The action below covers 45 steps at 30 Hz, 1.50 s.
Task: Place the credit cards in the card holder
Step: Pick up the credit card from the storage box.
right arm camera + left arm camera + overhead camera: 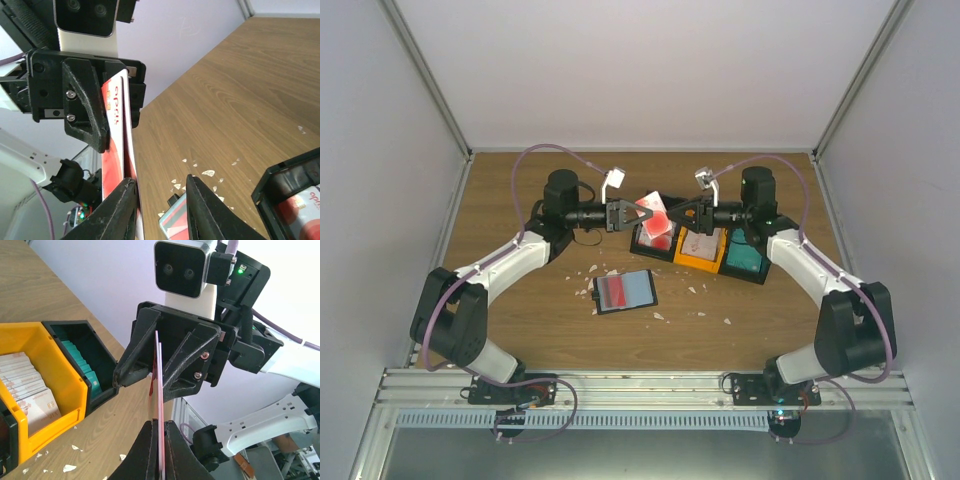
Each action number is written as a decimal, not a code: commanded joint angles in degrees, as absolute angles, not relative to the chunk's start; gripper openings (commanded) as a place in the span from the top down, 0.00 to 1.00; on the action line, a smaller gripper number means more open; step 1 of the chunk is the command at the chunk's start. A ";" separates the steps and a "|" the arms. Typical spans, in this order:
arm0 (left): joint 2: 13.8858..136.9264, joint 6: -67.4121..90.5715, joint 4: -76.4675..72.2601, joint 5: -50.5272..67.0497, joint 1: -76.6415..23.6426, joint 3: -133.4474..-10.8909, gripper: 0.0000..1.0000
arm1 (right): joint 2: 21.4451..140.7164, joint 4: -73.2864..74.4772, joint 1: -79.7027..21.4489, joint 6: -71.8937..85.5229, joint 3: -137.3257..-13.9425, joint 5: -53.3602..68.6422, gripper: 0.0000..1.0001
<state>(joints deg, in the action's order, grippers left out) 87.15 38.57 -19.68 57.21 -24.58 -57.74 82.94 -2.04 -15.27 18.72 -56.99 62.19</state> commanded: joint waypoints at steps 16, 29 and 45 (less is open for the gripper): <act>94.97 41.08 -16.38 57.50 -22.92 -66.58 0.99 | 84.92 -20.17 -17.84 38.81 -57.86 69.77 0.98; 102.65 44.68 -15.09 60.82 -18.69 -69.66 0.92 | 91.55 -39.08 -12.83 64.00 -56.92 63.89 0.99; 96.79 41.21 -10.74 49.18 -16.17 -61.35 1.00 | 92.80 -4.24 -11.91 30.79 -62.58 47.19 1.00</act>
<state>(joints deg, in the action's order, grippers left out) 101.54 44.27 -14.02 57.14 -16.71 -64.86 93.32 -23.33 -11.03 51.29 -59.18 57.65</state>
